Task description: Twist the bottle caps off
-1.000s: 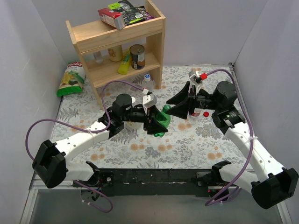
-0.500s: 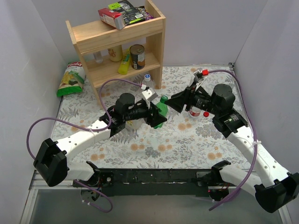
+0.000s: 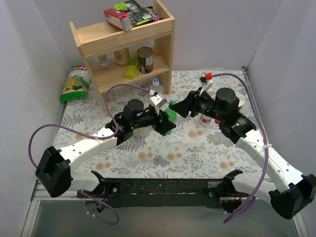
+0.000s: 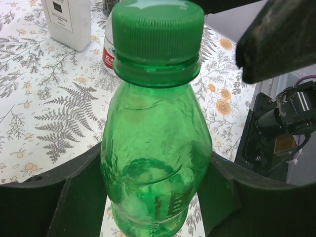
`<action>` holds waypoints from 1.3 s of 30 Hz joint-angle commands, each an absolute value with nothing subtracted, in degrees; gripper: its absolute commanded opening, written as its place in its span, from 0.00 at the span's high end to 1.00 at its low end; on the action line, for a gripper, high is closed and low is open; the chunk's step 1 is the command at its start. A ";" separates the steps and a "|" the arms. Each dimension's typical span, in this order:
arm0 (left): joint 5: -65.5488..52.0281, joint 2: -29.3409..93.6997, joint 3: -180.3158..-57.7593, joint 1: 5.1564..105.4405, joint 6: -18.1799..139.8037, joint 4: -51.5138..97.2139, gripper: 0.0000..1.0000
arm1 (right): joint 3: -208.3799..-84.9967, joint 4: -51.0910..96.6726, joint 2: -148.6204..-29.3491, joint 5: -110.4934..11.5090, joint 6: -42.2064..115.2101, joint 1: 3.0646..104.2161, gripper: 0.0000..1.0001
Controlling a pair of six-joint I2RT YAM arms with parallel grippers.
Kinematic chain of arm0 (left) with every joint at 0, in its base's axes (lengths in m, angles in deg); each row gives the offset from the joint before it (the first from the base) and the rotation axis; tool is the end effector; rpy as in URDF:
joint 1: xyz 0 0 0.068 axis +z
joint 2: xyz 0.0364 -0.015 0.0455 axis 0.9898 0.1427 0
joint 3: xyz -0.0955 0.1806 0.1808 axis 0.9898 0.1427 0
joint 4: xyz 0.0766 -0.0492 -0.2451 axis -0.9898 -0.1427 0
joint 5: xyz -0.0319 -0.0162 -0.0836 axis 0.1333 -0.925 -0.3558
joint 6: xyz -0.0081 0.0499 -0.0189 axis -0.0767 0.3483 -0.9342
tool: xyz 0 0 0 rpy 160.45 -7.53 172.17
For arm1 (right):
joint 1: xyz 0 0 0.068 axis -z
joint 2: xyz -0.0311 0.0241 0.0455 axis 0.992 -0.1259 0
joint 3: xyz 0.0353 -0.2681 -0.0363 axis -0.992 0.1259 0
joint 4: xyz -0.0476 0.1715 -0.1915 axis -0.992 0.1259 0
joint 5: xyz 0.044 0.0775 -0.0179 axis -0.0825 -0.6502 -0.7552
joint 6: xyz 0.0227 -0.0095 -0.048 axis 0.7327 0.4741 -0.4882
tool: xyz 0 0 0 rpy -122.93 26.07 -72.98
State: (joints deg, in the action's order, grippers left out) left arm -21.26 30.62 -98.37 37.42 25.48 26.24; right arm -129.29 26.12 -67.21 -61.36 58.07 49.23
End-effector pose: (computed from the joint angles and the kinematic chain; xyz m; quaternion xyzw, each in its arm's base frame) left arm 0.2036 -0.2185 0.2984 0.1002 0.7897 -0.5284 0.2950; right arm 0.1921 0.1416 0.3865 -0.1471 0.7207 0.4497 0.5067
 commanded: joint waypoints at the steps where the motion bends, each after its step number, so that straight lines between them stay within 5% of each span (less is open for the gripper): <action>1: -19.94 30.95 -101.62 36.80 26.34 25.93 0.61 | -130.73 20.27 -67.84 -61.71 58.25 48.49 0.41; 18: -19.06 30.95 -101.80 35.66 27.83 24.97 0.61 | -130.56 19.38 -69.51 -61.63 57.90 47.17 0.53; 28: -26.34 28.76 -101.19 36.09 27.30 27.07 0.61 | -129.85 20.00 -69.43 -65.40 54.92 47.43 0.77; 39: -60.01 27.17 -98.99 41.46 21.94 39.82 0.61 | -128.27 10.51 -69.42 -101.40 51.75 51.04 0.83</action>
State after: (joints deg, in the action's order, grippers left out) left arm -44.19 30.40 -98.22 41.00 24.36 30.51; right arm -129.27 15.69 -69.90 -81.36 53.11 51.74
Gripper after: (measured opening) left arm 0.592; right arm 0.413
